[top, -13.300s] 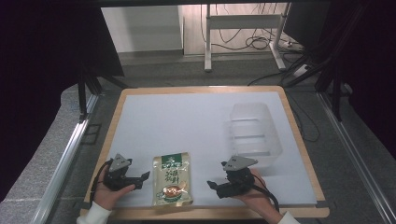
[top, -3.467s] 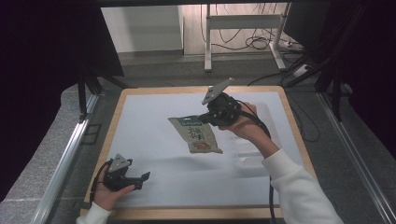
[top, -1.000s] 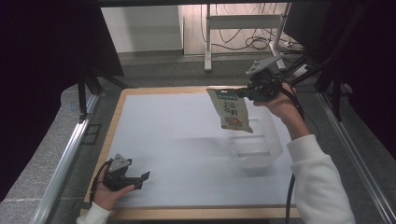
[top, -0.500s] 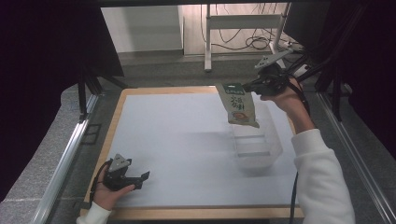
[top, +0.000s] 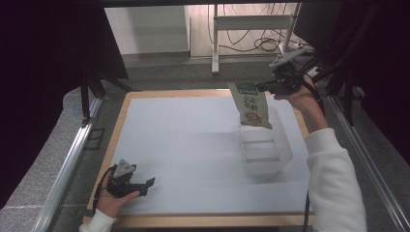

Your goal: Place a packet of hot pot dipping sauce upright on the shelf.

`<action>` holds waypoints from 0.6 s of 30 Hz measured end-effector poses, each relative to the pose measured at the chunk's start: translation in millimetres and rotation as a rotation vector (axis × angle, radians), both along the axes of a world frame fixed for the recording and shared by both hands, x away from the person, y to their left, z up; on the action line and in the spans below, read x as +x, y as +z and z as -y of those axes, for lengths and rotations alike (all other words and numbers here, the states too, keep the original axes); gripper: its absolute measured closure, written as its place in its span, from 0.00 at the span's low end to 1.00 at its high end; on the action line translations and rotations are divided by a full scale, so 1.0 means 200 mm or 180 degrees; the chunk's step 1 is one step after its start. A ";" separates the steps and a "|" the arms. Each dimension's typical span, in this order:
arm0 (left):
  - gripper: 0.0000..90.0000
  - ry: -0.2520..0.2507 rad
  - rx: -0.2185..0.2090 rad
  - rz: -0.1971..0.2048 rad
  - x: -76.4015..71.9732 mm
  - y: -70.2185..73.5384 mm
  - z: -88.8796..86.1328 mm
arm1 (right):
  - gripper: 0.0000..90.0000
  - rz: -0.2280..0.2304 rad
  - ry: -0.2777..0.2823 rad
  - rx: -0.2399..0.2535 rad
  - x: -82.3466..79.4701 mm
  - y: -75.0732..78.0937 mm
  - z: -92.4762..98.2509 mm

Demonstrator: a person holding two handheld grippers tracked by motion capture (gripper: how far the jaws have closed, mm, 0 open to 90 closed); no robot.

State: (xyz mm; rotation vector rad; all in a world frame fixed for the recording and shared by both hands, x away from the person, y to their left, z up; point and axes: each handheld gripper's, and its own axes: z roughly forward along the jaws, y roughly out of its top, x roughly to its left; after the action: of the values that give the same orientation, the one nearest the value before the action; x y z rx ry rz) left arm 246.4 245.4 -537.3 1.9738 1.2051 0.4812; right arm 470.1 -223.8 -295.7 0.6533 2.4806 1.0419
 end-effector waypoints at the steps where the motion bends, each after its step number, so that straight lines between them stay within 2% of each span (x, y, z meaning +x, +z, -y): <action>1: 0.12 0.0009 -0.0011 0.0003 0.00 0.00 0.00 | 1.00 0.0004 -0.0005 -0.0007 0.01 0.00 0.01; 8: 0.12 0.0018 -0.0004 -0.0011 0.00 0.00 0.00 | 1.00 -0.0029 -0.0013 0.0005 0.06 -0.05 0.03; 18: 0.12 0.0016 -0.0020 -0.0008 0.00 0.00 0.00 | 1.00 -0.0086 -0.0074 -0.0016 0.13 -0.17 0.05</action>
State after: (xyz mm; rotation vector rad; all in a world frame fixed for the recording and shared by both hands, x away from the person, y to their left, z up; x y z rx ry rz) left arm 246.8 246.2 -538.0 1.9669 1.2120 0.4771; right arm 496.5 -233.3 -329.6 0.6975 2.4918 1.0245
